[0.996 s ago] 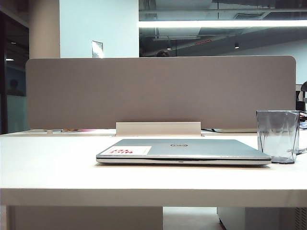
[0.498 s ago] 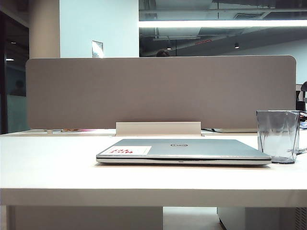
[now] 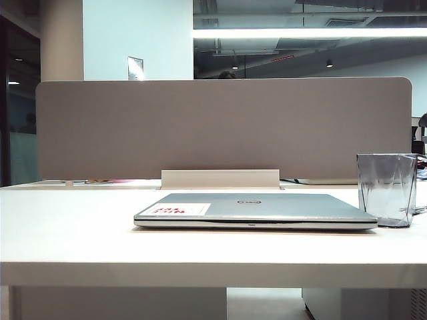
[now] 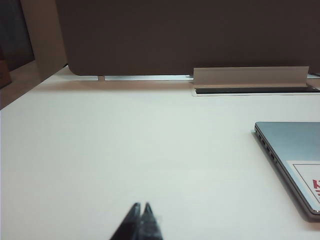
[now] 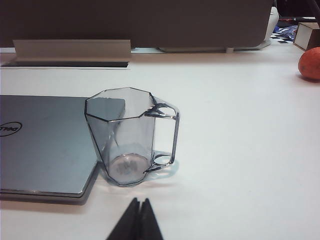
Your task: Pick up the water cup and place it on the right side of the laptop.
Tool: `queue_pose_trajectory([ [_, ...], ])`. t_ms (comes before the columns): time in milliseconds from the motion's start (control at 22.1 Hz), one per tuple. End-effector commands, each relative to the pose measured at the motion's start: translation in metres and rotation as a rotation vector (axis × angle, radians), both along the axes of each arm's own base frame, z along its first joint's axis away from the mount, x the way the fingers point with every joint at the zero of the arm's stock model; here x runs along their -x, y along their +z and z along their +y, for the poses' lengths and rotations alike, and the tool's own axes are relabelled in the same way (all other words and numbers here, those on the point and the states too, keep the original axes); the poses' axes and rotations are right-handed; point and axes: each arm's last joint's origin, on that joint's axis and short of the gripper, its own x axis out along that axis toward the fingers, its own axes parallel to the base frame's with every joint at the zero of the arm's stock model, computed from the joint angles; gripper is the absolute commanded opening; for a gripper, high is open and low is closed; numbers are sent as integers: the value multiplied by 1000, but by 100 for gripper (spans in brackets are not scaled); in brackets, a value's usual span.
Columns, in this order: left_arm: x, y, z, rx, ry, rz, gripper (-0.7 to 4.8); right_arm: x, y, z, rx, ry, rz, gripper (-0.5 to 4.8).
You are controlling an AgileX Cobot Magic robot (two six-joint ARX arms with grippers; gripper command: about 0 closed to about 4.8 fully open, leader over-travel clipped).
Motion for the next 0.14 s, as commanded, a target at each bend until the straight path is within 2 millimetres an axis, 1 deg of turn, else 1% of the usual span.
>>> queue_pose_trajectory([
  [45, 0, 2, 0, 1, -5, -11, -3, 0, -1, 0, 4, 0, -9, -8],
  [136, 0, 2, 0, 1, -5, -12, -3, 0, -1, 0, 4, 0, -9, -8],
])
